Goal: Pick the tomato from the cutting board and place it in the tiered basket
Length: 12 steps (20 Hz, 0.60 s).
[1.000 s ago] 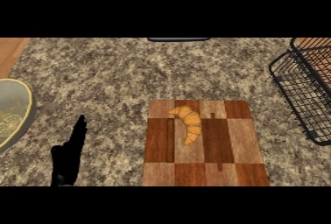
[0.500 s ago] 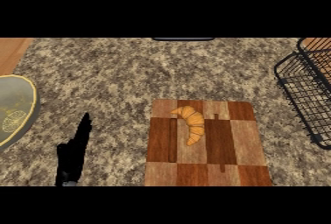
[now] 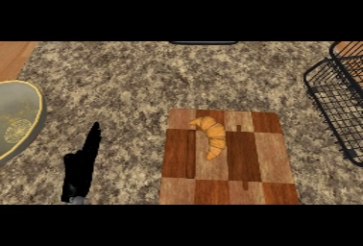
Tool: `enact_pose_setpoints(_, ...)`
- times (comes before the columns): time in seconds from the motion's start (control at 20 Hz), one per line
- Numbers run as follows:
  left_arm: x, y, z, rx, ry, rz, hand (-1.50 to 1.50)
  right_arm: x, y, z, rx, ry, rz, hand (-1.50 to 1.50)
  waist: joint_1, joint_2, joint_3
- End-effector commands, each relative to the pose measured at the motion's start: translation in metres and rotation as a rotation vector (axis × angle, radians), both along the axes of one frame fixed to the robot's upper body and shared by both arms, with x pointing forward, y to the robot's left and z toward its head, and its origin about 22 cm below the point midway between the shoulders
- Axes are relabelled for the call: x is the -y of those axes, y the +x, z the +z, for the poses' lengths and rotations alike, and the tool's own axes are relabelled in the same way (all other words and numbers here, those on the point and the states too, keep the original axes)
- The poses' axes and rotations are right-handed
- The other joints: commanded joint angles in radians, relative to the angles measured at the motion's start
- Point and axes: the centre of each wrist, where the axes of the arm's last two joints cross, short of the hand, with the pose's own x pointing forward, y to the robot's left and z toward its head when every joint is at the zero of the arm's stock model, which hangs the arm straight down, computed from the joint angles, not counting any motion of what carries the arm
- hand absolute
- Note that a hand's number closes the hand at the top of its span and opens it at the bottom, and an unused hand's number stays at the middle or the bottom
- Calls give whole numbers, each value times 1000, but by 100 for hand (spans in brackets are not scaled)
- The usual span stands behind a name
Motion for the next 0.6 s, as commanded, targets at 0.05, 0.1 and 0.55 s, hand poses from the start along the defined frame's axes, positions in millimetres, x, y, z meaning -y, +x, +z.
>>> enact_pose_setpoints(0.05, 0, -11, 2, -9, -2, -5, 0, 18, 22, 19, -60, 149, -132, 150, 9, 2, 0)
enact_pose_setpoints(0.1, 8, 4, 0, -19, -10, 2, 0, 36, 31, 19, -66, 142, -103, 150, 2, 4, 1)
enact_pose_setpoints(0.55, 2, -7, 10, -19, -12, -25, 0, 67, 88, -1, -179, 173, -29, 150, 5, 4, 1)
